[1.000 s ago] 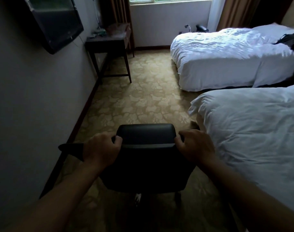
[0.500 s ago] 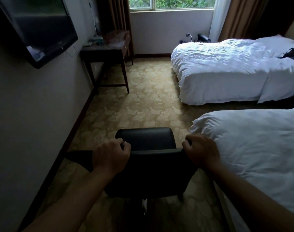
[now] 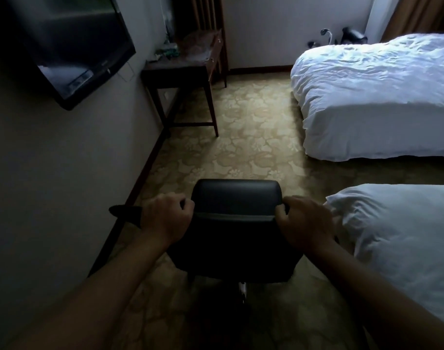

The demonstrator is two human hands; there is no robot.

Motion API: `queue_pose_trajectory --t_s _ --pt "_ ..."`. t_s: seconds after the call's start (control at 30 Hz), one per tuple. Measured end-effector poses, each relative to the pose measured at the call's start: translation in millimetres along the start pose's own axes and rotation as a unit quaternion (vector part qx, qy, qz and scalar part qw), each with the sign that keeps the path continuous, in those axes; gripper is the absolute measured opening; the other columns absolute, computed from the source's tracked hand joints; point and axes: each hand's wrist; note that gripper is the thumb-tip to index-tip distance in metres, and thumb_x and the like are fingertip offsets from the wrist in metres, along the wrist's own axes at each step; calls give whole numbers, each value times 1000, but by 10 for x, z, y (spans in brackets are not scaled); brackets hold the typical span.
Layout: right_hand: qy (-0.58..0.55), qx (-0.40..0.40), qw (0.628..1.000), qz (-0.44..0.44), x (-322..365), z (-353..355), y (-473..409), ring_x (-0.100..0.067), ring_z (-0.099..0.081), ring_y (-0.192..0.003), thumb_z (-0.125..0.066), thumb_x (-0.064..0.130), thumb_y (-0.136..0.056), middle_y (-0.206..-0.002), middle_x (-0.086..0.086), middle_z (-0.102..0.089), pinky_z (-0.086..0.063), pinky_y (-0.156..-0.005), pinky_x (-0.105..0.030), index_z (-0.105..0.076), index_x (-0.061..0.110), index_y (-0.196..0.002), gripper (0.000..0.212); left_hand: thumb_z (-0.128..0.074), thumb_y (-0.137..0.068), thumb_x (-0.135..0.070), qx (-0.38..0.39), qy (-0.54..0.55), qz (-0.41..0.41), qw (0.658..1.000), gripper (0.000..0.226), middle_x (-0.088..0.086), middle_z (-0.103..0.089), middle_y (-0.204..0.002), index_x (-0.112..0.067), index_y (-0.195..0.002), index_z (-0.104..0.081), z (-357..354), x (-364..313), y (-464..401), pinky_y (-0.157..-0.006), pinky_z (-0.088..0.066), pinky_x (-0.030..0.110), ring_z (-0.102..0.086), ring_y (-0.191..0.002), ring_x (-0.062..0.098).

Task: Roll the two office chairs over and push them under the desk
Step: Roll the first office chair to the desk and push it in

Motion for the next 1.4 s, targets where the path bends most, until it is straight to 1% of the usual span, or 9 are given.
queue_pose_trajectory --t_s 0.23,0.37,0.53,0.8,0.93,1.07,1.2,1.33,1.4 --pt "0 23 1000 19 -38 -125 -860 -6 -40 -50 -33 44 -79 -54 7 -44 -25 -47 -27 -41 23 -53 34 -34 -84 -40 21 14 9 1000 35 0 -51 -65 -22 -56 -44 -132 79 -797 -56 -34 32 -54 -66 27" --pt "-6 27 999 23 2 -178 -1212 -9 -42 -48 -31 41 -80 -54 7 -45 -27 -48 -26 -43 22 -55 34 -34 -84 -40 2 18 0 1000 34 -2 -48 -63 -22 -57 -44 -200 147 -1127 -55 -34 31 -49 -61 23" --pt "16 -11 999 31 263 -462 -1603 -8 -38 -44 -33 38 -81 -50 9 -42 -22 -45 -23 -43 22 -54 33 -35 -84 -40 -19 24 2 1000 38 5 -57 -64 -15 -59 -49 -258 542 -1674 -55 -42 34 -55 -62 29" --pt "69 -94 993 -11 983 -991 -2198 0 -26 -43 -38 31 -82 -47 12 -29 -12 -46 -20 -35 24 -53 30 -37 -85 -37 -3 59 -60 996 31 4 -52 -64 -22 -58 -41 -262 1300 -2691 -56 -38 34 -54 -66 29" --pt "65 -116 991 -14 1224 -1214 -2506 -11 -31 -41 -36 31 -85 -47 7 -35 -24 -42 -23 -41 20 -54 33 -36 -85 -36 7 61 -69 996 31 9 -61 -71 -20 -60 -43 -284 1601 -3102 -60 -38 35 -56 -72 29" --pt "57 -117 990 -48 1407 -1372 -2783 -18 -39 -44 -33 32 -85 -49 1 -43 -40 -42 -34 -48 15 -56 37 -32 -83 -40 20 43 -95 994 33 11 -64 -80 -19 -63 -47 -314 1796 -3497 -65 -42 37 -57 -78 31" --pt "54 -132 988 -65 1551 -1464 -3167 -22 -42 -44 -32 33 -85 -50 -2 -45 -41 -43 -36 -52 12 -58 40 -32 -82 -42 16 36 -106 994 38 10 -65 -81 -17 -66 -56 -361 1947 -3947 -63 -39 36 -58 -79 31" --pt "52 -133 987 -71 1734 -1653 -3560 -21 -40 -44 -34 30 -87 -49 -3 -45 -40 -42 -35 -52 11 -58 39 -34 -84 -41 28 54 -102 993 34 8 -61 -73 -21 -59 -46 -396 2168 -4411 -62 -44 37 -56 -73 30" --pt "51 -140 986 -71 1802 -1775 -3681 -19 -39 -43 -36 29 -87 -49 -1 -44 -39 -41 -33 -52 12 -57 38 -36 -85 -40 26 63 -103 992 33 6 -56 -68 -21 -59 -45 -428 2301 -4580 -60 -40 35 -54 -70 28"
Point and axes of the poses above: each hand's wrist, its own y-axis away from the middle knuckle, its own z-axis out of the back of the hand, x = y × z
